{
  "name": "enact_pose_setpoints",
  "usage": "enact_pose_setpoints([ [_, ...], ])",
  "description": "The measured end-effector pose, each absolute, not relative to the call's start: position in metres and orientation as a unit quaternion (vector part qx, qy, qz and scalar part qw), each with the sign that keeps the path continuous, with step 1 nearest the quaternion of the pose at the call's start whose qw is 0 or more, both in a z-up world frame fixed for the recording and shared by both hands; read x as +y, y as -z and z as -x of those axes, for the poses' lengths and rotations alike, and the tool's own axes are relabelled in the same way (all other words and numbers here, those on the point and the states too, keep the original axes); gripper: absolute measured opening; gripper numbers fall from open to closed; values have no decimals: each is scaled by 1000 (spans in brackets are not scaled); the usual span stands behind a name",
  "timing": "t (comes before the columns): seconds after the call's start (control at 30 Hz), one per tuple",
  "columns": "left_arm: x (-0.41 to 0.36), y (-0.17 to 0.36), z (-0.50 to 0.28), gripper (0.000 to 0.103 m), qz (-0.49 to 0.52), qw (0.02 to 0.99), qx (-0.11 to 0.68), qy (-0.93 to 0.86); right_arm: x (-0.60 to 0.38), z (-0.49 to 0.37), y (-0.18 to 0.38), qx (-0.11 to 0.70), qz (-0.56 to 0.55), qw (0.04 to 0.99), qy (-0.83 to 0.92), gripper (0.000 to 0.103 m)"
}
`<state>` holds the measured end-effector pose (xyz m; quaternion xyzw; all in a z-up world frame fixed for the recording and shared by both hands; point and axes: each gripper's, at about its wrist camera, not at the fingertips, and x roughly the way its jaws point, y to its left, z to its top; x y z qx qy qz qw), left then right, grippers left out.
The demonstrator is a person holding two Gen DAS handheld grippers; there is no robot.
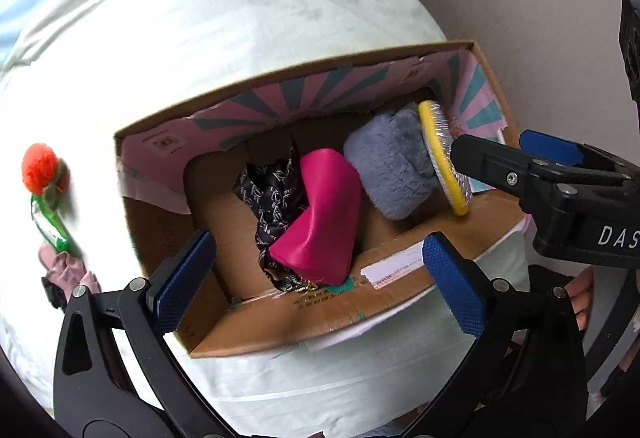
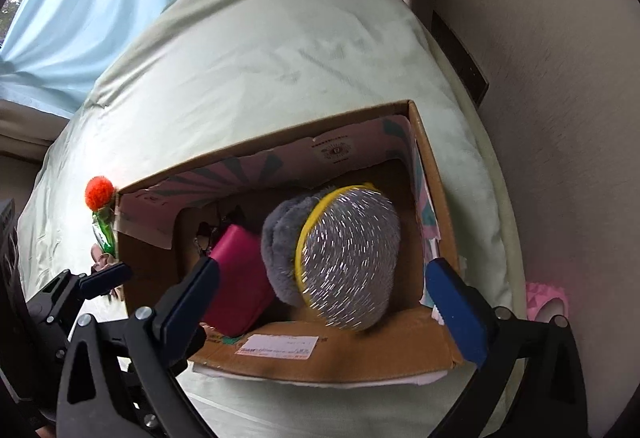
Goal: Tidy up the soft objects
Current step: 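Open both tools to drop the pouch and sponge into the box, then withdraw both tools from the box toward the pink fabric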
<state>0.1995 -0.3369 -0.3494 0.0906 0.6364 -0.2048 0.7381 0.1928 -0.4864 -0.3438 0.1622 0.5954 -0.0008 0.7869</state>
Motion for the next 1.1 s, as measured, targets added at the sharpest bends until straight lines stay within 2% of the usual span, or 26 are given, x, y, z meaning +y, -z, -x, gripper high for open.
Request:
enact_pose_setpoints([
  [0.47, -296, 234, -161, 103, -82, 795, 560, 218, -465, -151, 243, 542, -153, 826, 10, 102],
  [0.8, -205, 143, -127, 103, -43, 851, 488, 188, -402, -106, 156, 498, -103, 861, -4, 102],
  [1.1, -98, 96, -78, 103, -16, 887, 439, 146, -321, -59, 105, 458, -72, 886, -19, 102],
])
